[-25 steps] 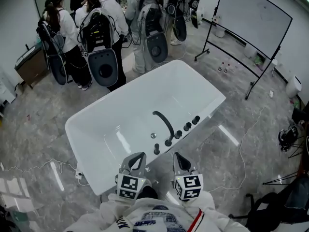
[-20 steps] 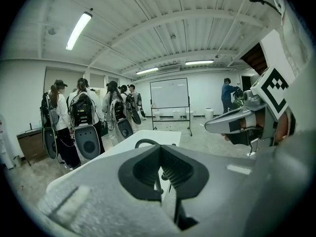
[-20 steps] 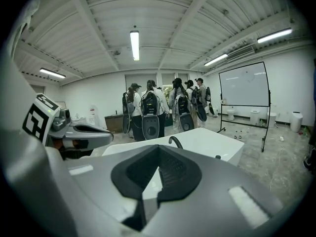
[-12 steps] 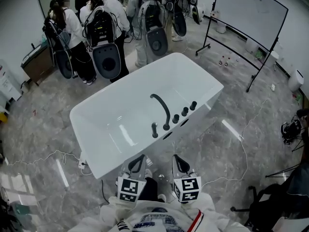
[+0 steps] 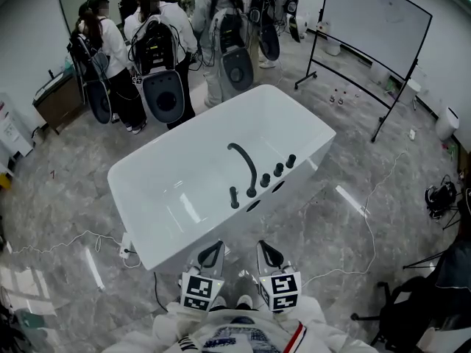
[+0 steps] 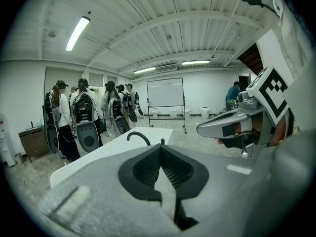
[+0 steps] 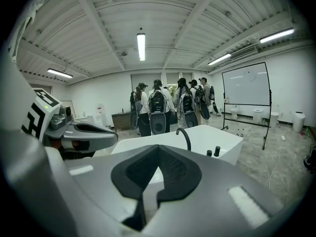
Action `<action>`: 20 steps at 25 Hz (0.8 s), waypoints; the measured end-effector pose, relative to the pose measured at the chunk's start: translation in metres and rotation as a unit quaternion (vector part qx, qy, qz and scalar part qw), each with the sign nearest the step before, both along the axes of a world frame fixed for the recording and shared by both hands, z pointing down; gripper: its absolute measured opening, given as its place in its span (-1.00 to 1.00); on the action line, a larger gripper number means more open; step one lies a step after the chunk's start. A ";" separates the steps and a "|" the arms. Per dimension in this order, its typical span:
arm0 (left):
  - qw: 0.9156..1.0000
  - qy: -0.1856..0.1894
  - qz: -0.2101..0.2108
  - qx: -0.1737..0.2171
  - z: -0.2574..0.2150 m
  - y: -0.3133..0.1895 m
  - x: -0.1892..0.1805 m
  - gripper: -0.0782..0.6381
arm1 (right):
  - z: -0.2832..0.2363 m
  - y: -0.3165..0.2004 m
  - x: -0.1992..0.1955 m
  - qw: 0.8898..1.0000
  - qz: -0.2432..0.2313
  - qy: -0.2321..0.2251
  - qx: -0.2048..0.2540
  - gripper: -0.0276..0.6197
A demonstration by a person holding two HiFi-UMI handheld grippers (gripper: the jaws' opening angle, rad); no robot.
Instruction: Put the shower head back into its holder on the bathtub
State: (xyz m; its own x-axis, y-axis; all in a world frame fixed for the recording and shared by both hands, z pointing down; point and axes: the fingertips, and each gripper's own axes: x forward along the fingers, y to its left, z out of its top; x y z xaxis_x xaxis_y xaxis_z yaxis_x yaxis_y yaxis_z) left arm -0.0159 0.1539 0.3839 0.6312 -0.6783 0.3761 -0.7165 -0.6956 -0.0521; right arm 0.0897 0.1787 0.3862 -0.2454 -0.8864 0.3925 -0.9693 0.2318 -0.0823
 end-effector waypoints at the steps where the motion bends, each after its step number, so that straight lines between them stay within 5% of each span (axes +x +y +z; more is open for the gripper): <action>1: 1.000 0.002 0.000 0.001 -0.001 -0.001 -0.001 -0.78 | -0.002 0.000 -0.002 1.000 0.000 0.001 0.002 -0.90; 20: 1.000 0.025 0.008 0.011 -0.013 -0.002 -0.019 -0.78 | -0.009 0.002 -0.019 1.000 0.015 0.015 0.000 -0.90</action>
State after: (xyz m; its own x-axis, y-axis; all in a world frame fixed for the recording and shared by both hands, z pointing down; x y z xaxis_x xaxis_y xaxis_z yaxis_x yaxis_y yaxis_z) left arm -0.0348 0.1519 0.3712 0.6600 -0.6750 0.3297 -0.7068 -0.7067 -0.0320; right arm 0.0708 0.1808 0.3771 -0.2078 -0.8934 0.3983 -0.9776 0.2033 -0.0539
